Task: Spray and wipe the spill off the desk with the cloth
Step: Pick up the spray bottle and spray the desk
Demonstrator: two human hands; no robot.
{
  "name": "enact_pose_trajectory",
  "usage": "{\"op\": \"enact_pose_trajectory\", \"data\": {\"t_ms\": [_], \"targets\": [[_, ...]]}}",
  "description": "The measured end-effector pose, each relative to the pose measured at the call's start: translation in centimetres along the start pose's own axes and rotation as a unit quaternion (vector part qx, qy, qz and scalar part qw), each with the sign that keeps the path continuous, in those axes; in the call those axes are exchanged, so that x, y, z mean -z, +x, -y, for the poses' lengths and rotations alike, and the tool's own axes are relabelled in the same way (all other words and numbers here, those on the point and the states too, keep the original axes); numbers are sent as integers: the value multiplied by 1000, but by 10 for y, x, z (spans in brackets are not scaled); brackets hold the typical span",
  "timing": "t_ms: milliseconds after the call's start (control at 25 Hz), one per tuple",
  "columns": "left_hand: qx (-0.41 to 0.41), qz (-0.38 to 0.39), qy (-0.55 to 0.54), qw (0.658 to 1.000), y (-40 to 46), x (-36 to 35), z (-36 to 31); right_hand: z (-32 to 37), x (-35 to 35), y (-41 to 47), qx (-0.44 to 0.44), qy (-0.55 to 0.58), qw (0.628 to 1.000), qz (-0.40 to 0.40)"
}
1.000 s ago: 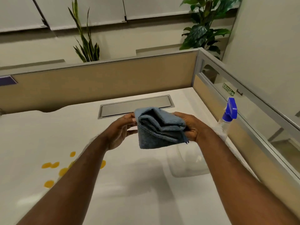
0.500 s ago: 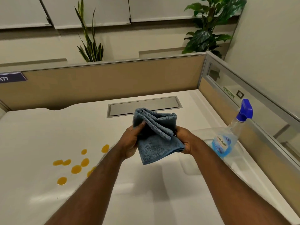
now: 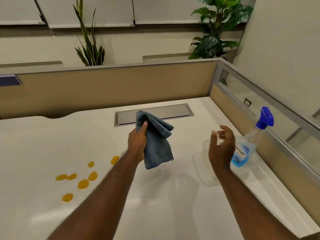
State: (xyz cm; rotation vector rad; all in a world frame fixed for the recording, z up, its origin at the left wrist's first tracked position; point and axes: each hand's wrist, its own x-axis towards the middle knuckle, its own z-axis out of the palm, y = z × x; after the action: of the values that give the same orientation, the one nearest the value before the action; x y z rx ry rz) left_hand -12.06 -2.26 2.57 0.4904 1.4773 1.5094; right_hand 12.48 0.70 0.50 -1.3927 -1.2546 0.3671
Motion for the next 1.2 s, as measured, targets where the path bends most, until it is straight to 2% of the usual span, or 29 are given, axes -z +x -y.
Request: {"op": "enact_pose_trajectory", "data": {"t_ms": [80,200,320,400,560,760,880,1080,1200], "targets": [[12,-30,3,999,5,2,-1,-19,13,18,32,-68,993,-93],[16,-46,14,999,10,1,-4,-40,33,49,2,-100,973,-207],[17,-57,20,998,13,-3,-6,-55,50,81,-15,-87,964,-251],[20,-63,15,998,14,-7,-7,-66,55,98,-21,-50,975,-214],[38,-71,11,997,14,-14,-9,-86,59,117,-23,36,998,-55],[66,-74,-9,995,12,-19,-12,-90,62,134,-44,71,996,21],[60,-73,-22,995,9,-21,-16,-81,63,138,-43,99,994,23],[-42,-86,-33,995,8,-26,-35,-23,60,144,60,128,989,34],[-105,-109,-18,988,7,-30,-53,23,44,125,131,129,980,74]]}}
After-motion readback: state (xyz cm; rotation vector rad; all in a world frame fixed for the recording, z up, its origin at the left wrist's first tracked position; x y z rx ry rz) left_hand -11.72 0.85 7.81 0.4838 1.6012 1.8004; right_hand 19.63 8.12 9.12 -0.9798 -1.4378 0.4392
